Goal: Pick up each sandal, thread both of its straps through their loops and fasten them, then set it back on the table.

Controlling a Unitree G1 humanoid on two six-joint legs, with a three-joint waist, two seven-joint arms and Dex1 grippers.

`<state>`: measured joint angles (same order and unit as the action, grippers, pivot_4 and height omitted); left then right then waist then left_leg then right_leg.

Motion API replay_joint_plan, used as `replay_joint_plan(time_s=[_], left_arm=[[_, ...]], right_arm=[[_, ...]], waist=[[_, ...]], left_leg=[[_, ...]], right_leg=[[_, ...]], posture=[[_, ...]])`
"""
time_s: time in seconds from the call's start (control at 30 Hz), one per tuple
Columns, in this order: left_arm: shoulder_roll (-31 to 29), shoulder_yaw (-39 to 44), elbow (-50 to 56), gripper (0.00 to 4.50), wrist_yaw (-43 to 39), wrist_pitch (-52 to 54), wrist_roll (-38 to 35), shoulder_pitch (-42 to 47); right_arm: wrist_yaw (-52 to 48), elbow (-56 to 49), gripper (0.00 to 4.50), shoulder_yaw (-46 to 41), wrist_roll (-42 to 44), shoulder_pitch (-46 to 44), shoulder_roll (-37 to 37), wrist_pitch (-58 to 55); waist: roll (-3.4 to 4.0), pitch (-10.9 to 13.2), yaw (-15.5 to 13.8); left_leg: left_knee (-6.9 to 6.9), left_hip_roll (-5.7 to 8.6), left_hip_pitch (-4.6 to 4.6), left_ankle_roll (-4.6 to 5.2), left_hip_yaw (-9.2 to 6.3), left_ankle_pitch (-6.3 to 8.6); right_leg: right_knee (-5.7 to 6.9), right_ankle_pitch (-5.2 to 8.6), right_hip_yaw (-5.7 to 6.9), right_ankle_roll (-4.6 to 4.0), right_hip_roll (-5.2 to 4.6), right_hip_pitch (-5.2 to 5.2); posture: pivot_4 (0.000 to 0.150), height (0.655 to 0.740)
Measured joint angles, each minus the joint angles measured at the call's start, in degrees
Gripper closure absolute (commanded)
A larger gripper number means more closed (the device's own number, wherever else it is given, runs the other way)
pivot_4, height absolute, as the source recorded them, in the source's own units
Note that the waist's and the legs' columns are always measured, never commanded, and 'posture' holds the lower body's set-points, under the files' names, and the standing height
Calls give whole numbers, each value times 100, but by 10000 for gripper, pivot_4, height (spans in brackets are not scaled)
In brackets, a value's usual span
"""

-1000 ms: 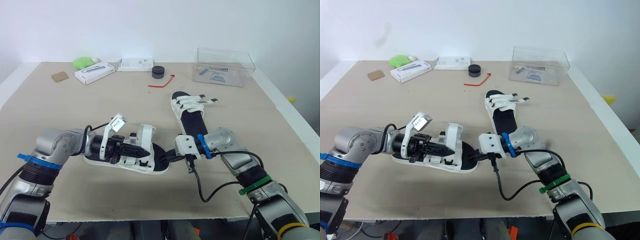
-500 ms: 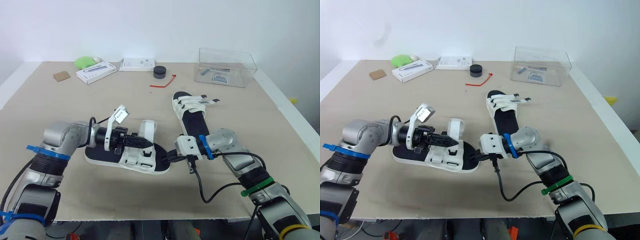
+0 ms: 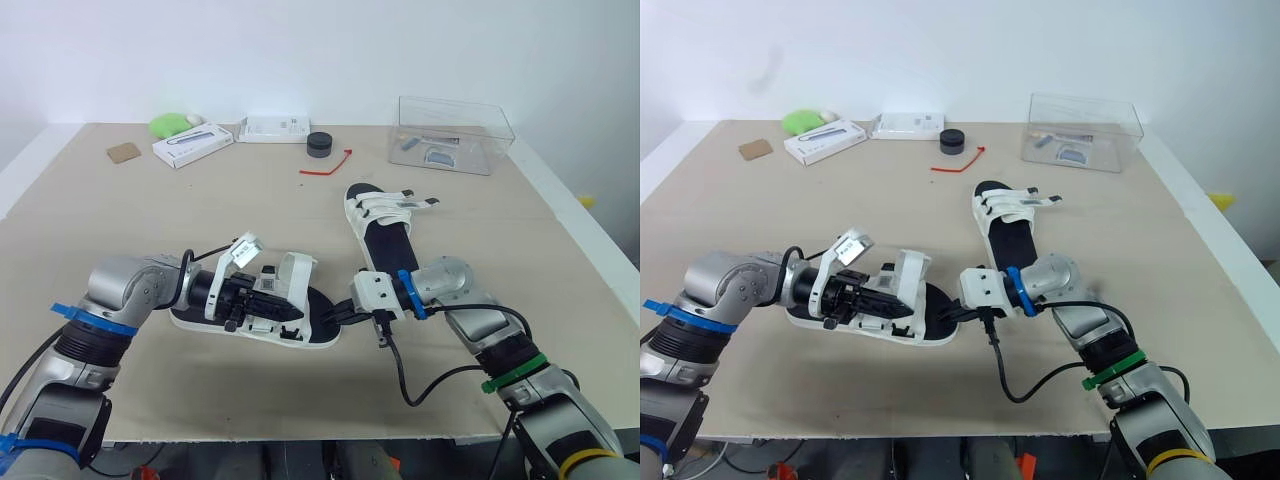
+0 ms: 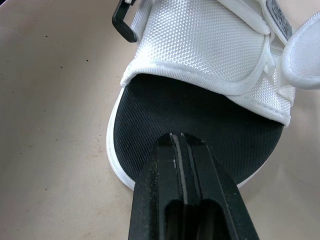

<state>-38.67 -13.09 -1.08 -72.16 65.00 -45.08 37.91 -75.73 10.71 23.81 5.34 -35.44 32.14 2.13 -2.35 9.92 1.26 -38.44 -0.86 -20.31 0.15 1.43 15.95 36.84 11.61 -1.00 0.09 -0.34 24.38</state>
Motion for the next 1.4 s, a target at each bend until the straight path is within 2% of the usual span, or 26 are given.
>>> replay_joint_plan(time_s=[0.57,1.1,1.2,1.27,1.3,1.33,1.37,1.4], left_arm=[[310,-89,-48,44724,176,-651,698,-45],[12,-217,388,44724,-107,-1016,895,-341],[40,-193,380,36840,-75,-953,887,-337],[37,-182,381,28906,-110,-891,843,-328],[31,-174,383,22880,-152,-881,827,-322],[27,-167,384,18926,-191,-883,810,-319],[26,-145,388,16560,-216,-900,790,-316],[27,-119,389,16560,-215,-904,785,-310]], right_arm=[[-3,6,45000,-2,0,-13,1,-60],[-7,69,45000,58,0,-117,-16,-34],[-9,98,45000,63,0,-133,-17,-17],[-17,130,45000,66,0,-146,-19,17],[-18,141,45000,67,0,-150,-20,29],[-18,145,45000,68,0,-152,-21,31],[-18,148,45000,67,0,-153,-21,33],[-18,148,45000,67,0,-154,-21,34]], waist=[[-1,-1,-3],[0,-2,-1],[0,-2,-1],[0,-2,-1],[0,-2,0],[0,-2,0],[0,-2,-1],[0,-2,-1]], left_leg=[[-1,1,1,0,1,0],[1,-2,3,2,1,1],[0,-1,4,3,2,0],[-1,-1,4,3,3,0],[-1,0,4,4,3,0],[-1,0,4,4,4,0],[-1,-1,4,4,3,-1],[-1,-1,4,4,3,-1]], right_leg=[[0,0,-1,0,-3,-3],[0,2,0,-5,-1,-2],[0,2,-1,-5,0,-3],[0,2,-2,-5,-1,-3],[0,3,-2,-5,-1,-3],[0,5,-2,-10,-1,-3],[0,6,-2,-12,-1,-3],[0,6,-2,-12,-1,-3]], posture=[[1500,7400],[1500,7400],[1500,7400],[1500,7400],[1500,7400],[1500,7400],[1500,7400],[1500,7400]])
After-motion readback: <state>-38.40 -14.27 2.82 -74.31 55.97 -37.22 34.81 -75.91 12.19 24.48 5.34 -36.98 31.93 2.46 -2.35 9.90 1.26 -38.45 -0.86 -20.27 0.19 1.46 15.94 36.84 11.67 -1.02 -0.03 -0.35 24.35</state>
